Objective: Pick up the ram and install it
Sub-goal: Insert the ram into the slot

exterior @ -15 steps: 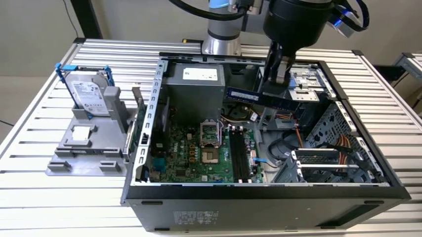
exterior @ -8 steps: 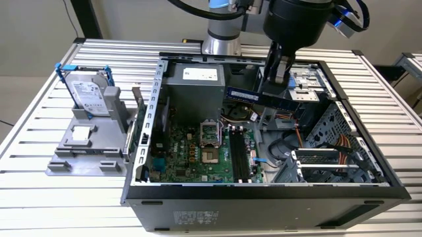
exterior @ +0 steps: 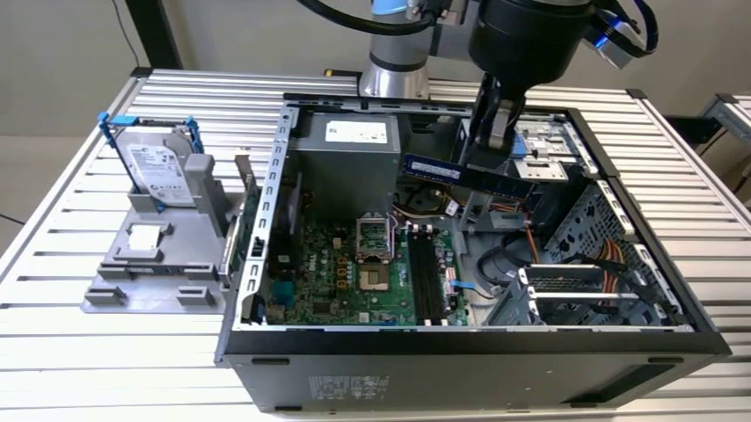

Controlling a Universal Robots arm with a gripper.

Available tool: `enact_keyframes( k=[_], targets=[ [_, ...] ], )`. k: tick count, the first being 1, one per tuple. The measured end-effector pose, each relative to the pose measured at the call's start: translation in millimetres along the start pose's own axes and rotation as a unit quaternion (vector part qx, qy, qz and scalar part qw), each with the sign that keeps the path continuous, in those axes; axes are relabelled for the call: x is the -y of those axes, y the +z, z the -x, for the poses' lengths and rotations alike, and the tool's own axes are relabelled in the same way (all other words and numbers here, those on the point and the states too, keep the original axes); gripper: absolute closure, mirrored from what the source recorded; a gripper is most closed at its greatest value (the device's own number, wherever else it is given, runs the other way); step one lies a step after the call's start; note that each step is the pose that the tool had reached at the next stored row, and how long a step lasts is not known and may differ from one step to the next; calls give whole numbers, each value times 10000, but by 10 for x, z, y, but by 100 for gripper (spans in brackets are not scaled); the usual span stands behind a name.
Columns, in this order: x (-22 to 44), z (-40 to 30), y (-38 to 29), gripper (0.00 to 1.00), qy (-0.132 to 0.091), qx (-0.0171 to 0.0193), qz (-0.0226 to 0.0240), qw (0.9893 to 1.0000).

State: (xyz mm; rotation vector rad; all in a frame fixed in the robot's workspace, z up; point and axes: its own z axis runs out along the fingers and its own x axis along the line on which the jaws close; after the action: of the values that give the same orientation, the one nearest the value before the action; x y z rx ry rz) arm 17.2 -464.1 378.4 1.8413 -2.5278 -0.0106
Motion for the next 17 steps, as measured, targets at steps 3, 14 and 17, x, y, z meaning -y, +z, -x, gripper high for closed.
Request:
enact_keyframes(
  k=[3, 14, 17],
  targets=[
    [0, 0, 0, 100, 21, 0, 0, 10000],
    [0, 0, 1, 100, 123, 2, 1, 9999],
    [0, 0, 1, 100, 152, 3, 1, 9999]
  ],
)
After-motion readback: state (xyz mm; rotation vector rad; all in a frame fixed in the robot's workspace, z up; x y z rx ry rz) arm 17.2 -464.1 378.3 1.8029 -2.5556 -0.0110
